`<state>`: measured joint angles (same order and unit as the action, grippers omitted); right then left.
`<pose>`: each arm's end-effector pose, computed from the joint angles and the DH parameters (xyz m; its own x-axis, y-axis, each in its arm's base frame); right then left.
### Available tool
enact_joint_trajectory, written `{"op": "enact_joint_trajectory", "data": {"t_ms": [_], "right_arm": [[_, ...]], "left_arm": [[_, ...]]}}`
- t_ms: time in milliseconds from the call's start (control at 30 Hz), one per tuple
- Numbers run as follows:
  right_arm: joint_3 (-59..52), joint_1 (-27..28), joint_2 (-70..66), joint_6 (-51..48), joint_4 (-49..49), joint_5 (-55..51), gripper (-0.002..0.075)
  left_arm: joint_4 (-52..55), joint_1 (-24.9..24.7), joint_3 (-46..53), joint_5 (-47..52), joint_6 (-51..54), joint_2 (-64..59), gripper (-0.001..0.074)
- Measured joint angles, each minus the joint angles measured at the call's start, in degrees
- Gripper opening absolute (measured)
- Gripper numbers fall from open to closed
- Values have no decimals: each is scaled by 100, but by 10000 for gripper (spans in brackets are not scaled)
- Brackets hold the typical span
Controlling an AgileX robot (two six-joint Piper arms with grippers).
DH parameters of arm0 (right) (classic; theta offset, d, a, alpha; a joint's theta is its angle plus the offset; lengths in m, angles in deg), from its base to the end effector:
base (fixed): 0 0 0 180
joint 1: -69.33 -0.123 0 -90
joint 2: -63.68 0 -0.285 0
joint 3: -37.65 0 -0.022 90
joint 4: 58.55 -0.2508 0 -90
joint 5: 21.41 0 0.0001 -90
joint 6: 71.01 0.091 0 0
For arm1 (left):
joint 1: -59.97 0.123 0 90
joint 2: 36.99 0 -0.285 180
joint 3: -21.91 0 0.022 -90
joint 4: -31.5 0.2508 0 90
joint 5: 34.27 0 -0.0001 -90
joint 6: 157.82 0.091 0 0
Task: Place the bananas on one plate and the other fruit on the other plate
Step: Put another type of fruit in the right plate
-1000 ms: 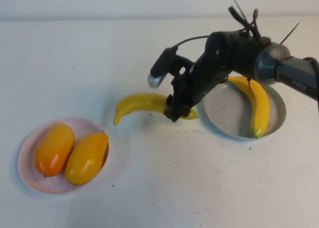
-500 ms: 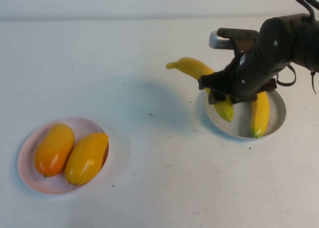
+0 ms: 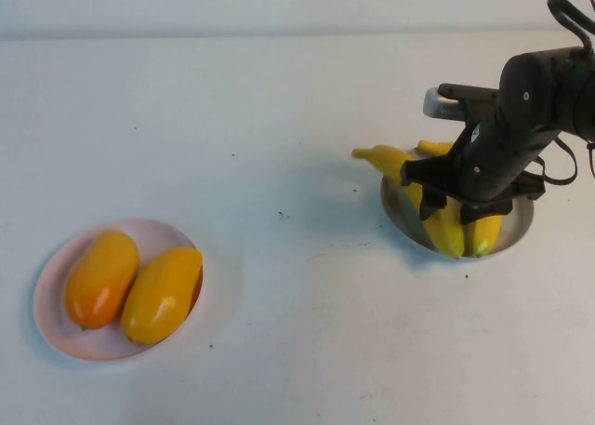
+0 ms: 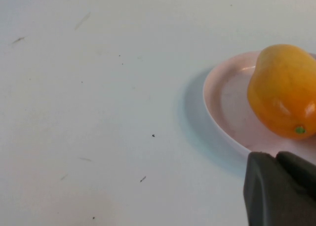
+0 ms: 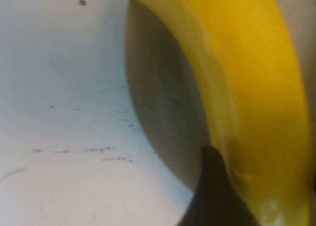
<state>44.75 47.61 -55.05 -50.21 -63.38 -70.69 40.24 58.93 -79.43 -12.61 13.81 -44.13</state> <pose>0.3769 0.1564 0.2151 -0.9597 0.0539 -0.2759 0.0009 0.9821 0.1885 0.0526 0.0042 0.1717 -0.2960 0.0012 -0.9552 -0.0367 0.9992 0.0126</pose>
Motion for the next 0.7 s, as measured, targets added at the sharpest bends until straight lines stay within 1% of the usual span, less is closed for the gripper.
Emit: {"op": "enact_joint_trajectory", "data": {"t_ms": [100, 200, 333, 433, 500, 567, 633, 700], "right_arm": [[0, -2, -9, 10, 84, -19, 413], [0, 2, -9, 10, 115, -44, 424], [-14, 11, 120, 10, 120, -219, 424], [-141, -13, 461, -5, 141, -345, 394], [-323, -66, 872, -128, 163, -424, 337], [-511, -147, 1305, -384, 163, -538, 256], [-664, -220, 1780, -620, 163, -779, 147], [-753, -231, 2191, -800, 130, -1152, 55]], "left_arm": [[0, 0, 0, 0, 0, 0, 1], [0, 0, 0, 0, 0, 0, 1], [0, 0, 0, 0, 0, 0, 1], [0, 0, 0, 0, 0, 0, 1], [0, 0, 0, 0, 0, 0, 1], [0, 0, 0, 0, 0, 0, 1], [0, 0, 0, 0, 0, 0, 1], [0, 0, 0, 0, 0, 0, 1]]}}
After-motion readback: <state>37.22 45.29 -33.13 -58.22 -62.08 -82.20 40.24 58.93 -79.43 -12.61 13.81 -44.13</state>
